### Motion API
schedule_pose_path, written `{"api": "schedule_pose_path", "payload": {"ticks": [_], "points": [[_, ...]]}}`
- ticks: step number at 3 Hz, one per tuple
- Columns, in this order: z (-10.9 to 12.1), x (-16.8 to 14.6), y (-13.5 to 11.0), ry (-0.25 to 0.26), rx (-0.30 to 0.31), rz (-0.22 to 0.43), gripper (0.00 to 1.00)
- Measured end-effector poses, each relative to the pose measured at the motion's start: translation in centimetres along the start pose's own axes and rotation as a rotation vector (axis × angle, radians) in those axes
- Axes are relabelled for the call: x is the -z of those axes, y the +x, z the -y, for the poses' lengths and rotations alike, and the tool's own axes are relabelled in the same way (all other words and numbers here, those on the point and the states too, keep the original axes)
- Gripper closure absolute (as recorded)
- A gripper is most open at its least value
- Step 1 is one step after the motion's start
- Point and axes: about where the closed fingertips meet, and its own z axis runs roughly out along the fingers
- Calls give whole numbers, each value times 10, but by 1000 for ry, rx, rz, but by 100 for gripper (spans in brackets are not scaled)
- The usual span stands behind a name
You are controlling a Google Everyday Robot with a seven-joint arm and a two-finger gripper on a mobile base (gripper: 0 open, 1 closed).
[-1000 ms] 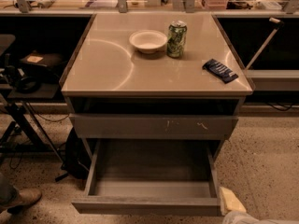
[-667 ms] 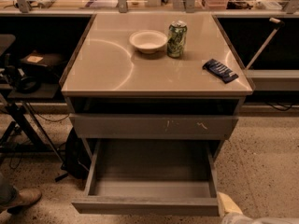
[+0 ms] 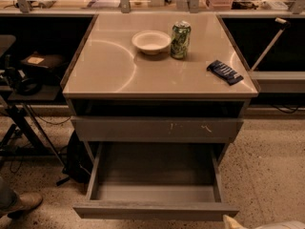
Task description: Close middle drawer
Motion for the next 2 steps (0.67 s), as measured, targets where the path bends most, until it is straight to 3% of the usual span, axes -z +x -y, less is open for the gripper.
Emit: {"api": "schedule_pose_path", "payload": {"ticks": [1,2], "points": [[-13,-25,15,-44,-36,9,0],[-7,-50,24,-44,-102,52,0]]}}
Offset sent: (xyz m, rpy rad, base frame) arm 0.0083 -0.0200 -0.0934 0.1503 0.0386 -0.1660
